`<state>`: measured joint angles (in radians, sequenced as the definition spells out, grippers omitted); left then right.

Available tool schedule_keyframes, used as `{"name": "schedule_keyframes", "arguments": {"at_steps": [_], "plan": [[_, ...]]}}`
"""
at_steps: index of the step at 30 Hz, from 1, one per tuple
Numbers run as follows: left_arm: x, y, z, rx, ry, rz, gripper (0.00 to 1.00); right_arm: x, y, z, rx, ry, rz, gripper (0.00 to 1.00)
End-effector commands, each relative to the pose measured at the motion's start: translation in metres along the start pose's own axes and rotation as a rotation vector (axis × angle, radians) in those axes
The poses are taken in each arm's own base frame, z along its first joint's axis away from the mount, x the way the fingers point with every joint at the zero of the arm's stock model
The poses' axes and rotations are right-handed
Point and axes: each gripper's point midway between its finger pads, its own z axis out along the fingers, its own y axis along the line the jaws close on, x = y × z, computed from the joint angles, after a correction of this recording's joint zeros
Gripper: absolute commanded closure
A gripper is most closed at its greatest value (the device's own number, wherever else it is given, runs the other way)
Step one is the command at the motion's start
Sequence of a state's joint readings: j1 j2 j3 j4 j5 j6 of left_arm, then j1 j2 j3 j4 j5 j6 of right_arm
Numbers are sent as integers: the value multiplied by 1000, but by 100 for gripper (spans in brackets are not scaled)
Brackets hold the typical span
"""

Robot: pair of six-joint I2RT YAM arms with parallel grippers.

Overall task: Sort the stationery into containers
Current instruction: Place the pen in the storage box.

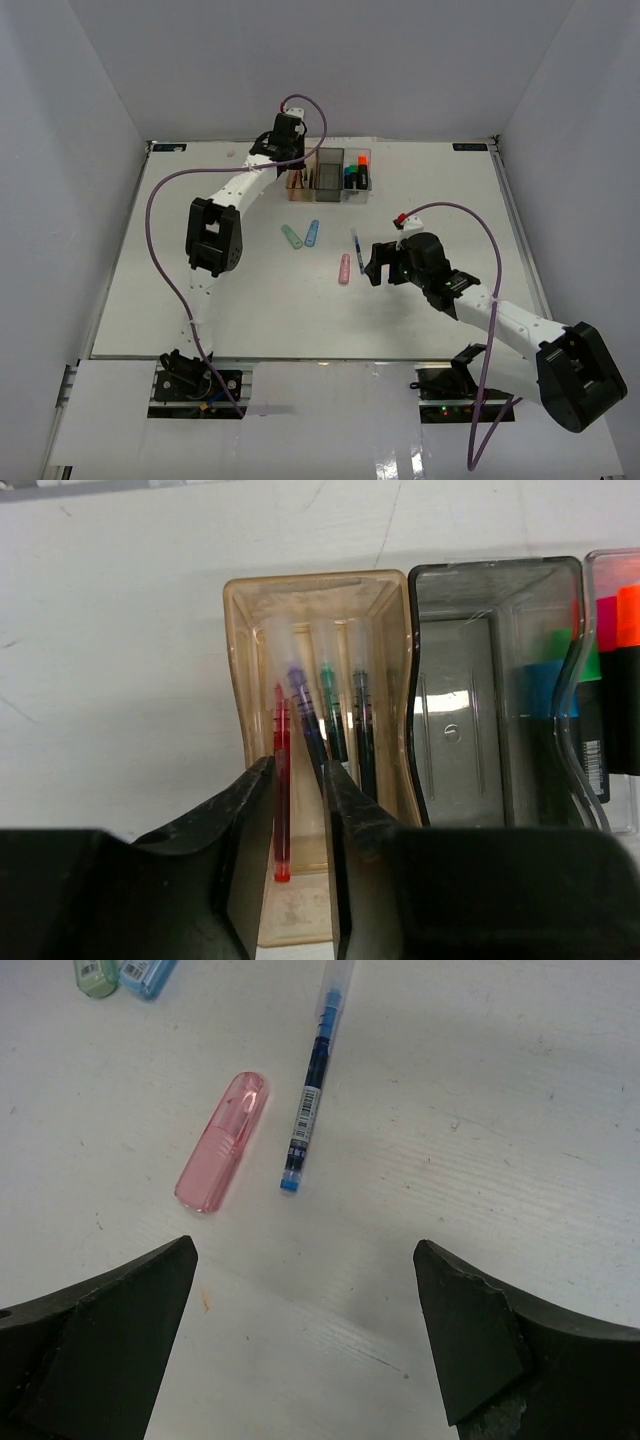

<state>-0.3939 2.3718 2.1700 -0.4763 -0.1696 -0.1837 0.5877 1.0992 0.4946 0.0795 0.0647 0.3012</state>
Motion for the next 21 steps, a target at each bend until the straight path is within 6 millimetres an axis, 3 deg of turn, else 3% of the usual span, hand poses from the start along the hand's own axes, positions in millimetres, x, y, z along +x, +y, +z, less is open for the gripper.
{"name": "schedule_keyframes", "arguments": {"at_steps": [1, 5, 8, 9, 10, 11, 12, 13, 14, 15, 16, 17, 18, 19, 21], "plan": [[-29, -3, -9, 39, -62, -1, 62, -24, 4, 4, -3, -64, -30, 4], [-27, -3, -8, 48, -55, -13, 50, -21, 0, 8, 18, -49, -36, 5], [-33, -6, -25, 70, -61, -42, 43, -19, -4, 10, 37, -38, -39, 6], [-25, -8, -29, 86, -38, -52, 41, -19, -4, 10, 40, -39, -39, 6], [-37, -10, -47, 103, -61, -73, 40, -20, -6, 9, 47, -43, -38, 7], [-39, -13, -56, 118, -59, -112, 36, -20, -8, 8, 61, -42, -39, 8], [-24, -16, -60, 138, -21, -129, 34, -21, -10, 5, 68, -51, -40, 8], [-34, -20, -81, 154, -42, -148, 32, -23, -11, 3, 79, -60, -39, 8], [-31, -29, -90, 168, -33, -178, 29, -24, -15, 1, 97, -67, -38, 8], [-11, -31, -93, 158, 7, -184, 27, -27, -16, -4, 103, -84, -39, 8], [-14, -46, -112, 177, -7, -183, 26, -28, -18, -7, 114, -92, -39, 8], [5, -48, -113, 146, 24, -202, 23, -30, -21, -13, 128, -110, -39, 8], [0, -62, -125, 172, 10, -212, 22, -31, -23, -16, 139, -121, -39, 9], [22, -78, -131, 162, 41, -198, 22, -34, -26, -19, 155, -136, -34, 8], [34, -97, -144, 162, 48, -214, 22, -37, -28, -30, 161, -172, -31, 8]]}}
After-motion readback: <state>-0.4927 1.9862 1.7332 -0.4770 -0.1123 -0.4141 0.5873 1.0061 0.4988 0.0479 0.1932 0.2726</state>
